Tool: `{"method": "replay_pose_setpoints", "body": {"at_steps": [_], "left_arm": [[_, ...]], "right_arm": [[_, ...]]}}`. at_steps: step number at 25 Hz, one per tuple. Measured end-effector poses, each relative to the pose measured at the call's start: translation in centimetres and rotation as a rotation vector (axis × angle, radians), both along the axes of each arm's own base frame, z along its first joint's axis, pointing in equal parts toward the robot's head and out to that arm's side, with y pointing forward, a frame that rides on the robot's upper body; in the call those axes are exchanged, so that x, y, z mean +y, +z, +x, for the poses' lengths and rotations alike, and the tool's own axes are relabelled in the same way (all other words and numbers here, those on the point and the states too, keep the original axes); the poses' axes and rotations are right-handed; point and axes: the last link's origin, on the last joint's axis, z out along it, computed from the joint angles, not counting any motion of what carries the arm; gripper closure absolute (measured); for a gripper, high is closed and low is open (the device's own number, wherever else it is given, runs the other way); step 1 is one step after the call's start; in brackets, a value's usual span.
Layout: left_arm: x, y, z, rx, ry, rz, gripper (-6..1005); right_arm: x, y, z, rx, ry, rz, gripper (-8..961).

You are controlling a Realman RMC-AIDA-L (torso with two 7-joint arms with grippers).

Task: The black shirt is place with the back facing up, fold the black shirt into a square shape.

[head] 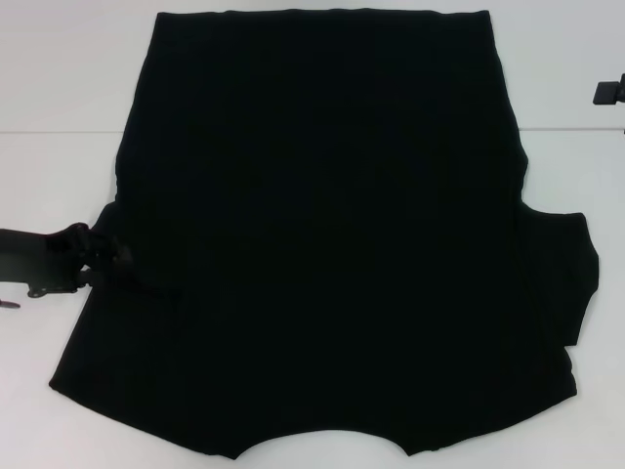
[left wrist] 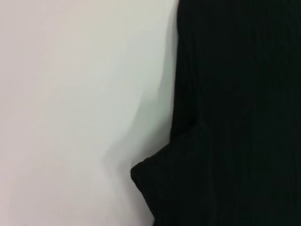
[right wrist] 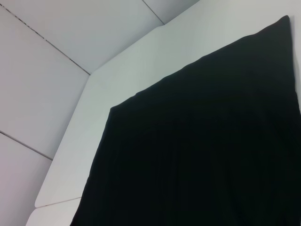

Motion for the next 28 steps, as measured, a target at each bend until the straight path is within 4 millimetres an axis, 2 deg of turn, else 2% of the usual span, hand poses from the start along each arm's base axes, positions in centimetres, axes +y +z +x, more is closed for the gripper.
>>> {"method": "replay_pose_setpoints", "body": {"at_steps": [17,25,28], "left_arm": [[-0.7,-0.9,-0.6,-0.04,0.049,-0.017,492],[-0.3,-1.2,-0.3,-0.08,0.047,0.013,493],[-0.1,-1.3,0.0,-0.081,0.043,0.01,523]], "right_arm": [[0.0,0.0,0.1,-0.001,0.0,0.002,9],[-0.1,0.0,0.1,-0.002,0.0,0.003,8],[-0.1,0.0,0.2,-0.002,0.0,0.003,8]]}}
